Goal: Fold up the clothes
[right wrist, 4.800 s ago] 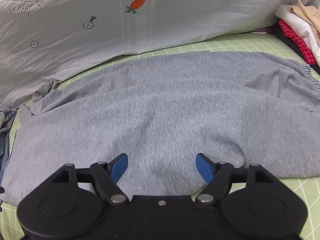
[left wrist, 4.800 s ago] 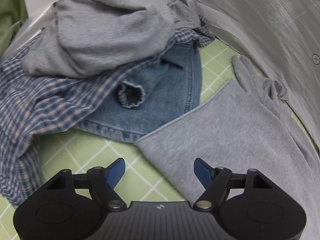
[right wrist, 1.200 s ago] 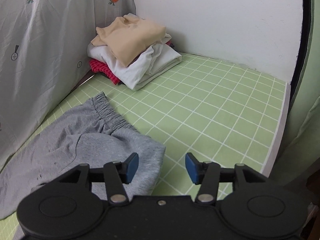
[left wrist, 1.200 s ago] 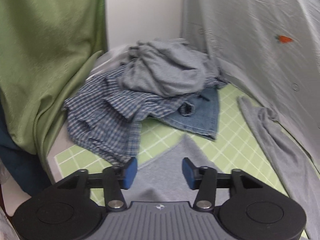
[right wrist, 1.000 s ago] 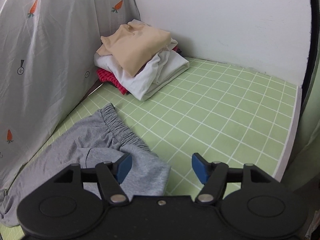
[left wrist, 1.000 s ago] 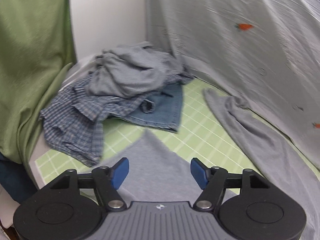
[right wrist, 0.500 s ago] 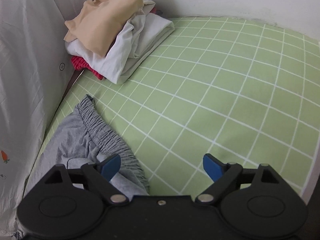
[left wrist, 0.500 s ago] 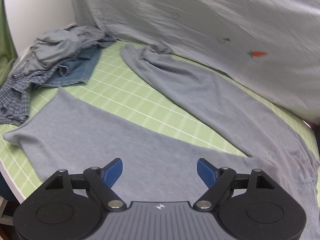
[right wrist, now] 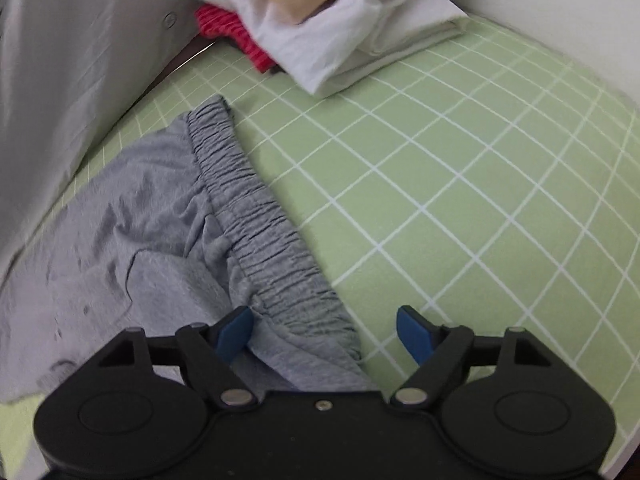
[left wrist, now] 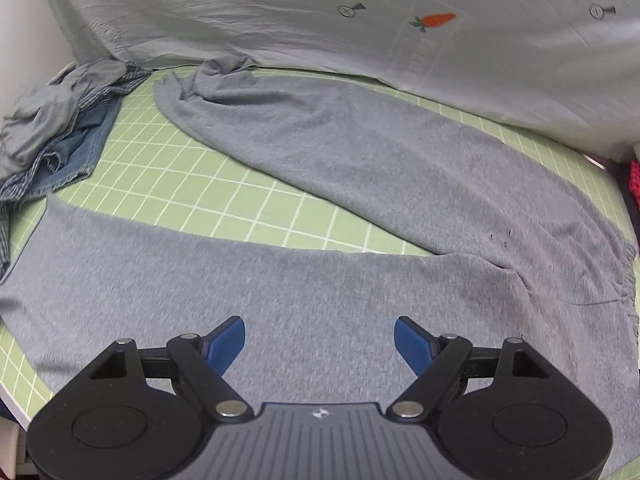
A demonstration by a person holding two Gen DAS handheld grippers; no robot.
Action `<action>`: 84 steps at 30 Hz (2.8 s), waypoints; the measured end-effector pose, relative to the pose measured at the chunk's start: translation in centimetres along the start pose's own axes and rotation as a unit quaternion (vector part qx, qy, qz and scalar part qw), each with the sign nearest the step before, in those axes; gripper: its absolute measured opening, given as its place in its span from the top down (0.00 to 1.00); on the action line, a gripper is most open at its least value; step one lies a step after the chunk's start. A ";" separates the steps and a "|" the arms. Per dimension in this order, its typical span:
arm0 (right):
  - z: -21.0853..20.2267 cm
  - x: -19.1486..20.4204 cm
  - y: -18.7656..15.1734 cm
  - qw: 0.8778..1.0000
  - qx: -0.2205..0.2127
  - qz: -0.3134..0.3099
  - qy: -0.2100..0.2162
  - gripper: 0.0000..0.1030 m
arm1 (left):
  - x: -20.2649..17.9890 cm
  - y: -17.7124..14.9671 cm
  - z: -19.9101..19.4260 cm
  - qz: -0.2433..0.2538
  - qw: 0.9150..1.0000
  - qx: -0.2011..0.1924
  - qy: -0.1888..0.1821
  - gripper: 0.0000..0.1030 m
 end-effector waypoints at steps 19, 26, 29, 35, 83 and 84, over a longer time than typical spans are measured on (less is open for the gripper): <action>0.3 -6.9 2.6 0.975 -0.097 -0.167 -0.114 0.51 | 0.3 -0.5 0.8 -0.014 1.000 0.012 -0.007 0.20; -3.4 -2.6 -0.9 0.972 -0.115 -0.182 -0.093 0.17 | 3.5 -1.9 -0.5 -0.055 0.998 0.008 -0.011 0.20; -5.0 -0.2 -2.7 0.975 -0.111 -0.179 -0.075 0.11 | 5.5 -2.5 -1.1 -0.066 0.998 0.011 -0.012 0.20; -8.1 5.6 -6.7 0.968 -0.108 -0.221 -0.045 0.06 | 10.7 -2.0 -1.5 -0.071 0.997 0.006 -0.013 0.20; -2.0 39.0 -11.9 0.953 -0.085 -0.287 -0.051 0.03 | 34.2 22.8 31.2 -0.132 0.991 -0.033 -0.002 0.97; -2.3 39.0 -11.9 0.953 -0.087 -0.287 -0.050 0.03 | 34.7 22.8 30.4 -0.135 0.990 -0.043 0.002 0.98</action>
Point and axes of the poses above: each gripper's, at about its wrist camera, not at the fingertips, and z roughly the way its jaws point, x to its left, y to its top, the point moved 5 cm from there along z, roughly the way its jaws point, and after that the axes turned 14 degrees about -x, right-handed, at the moved point
